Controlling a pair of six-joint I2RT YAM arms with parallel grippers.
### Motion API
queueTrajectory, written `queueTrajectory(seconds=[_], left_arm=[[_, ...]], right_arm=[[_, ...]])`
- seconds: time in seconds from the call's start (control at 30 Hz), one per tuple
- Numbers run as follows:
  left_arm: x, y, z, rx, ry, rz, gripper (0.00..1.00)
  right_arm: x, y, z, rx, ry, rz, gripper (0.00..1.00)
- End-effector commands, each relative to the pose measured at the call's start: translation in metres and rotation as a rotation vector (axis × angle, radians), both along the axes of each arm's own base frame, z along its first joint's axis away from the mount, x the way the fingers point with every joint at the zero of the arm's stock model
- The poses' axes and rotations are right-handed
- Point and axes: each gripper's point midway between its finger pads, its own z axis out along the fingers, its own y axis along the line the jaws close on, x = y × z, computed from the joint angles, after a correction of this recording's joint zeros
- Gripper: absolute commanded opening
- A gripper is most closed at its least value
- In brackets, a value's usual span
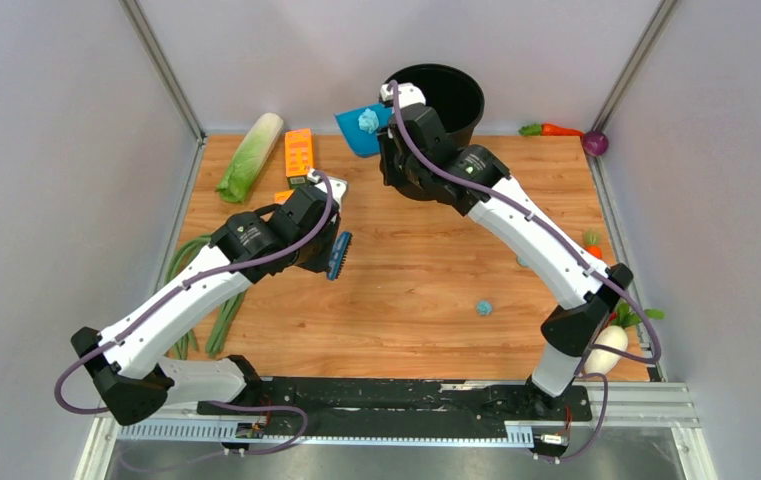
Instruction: Sweep away the paper scraps from the table
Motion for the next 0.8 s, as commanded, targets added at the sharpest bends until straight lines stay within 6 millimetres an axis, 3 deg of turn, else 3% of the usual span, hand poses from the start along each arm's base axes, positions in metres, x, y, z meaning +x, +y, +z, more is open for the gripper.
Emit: queueTrajectory(seconds=[0.0, 0.53, 0.77], left_arm=[[-0.004, 0.008, 0.008, -0.031, -0.016, 0.036, 0.00], [-0.018, 0.027, 0.005, -0.030, -0.012, 0.080, 0.00], [-0.016, 0.026, 0.010, -0.035, -0.019, 0.081, 0.00]], right_arm=[[0.027, -0.001, 0.027, 0.021, -0.073, -0.010, 0.00], [0.098, -0.015, 0.054, 0.251, -0.063, -0.037, 0.00], [0.109, -0.014, 0.066, 0.394, -0.046, 0.027, 0.00]])
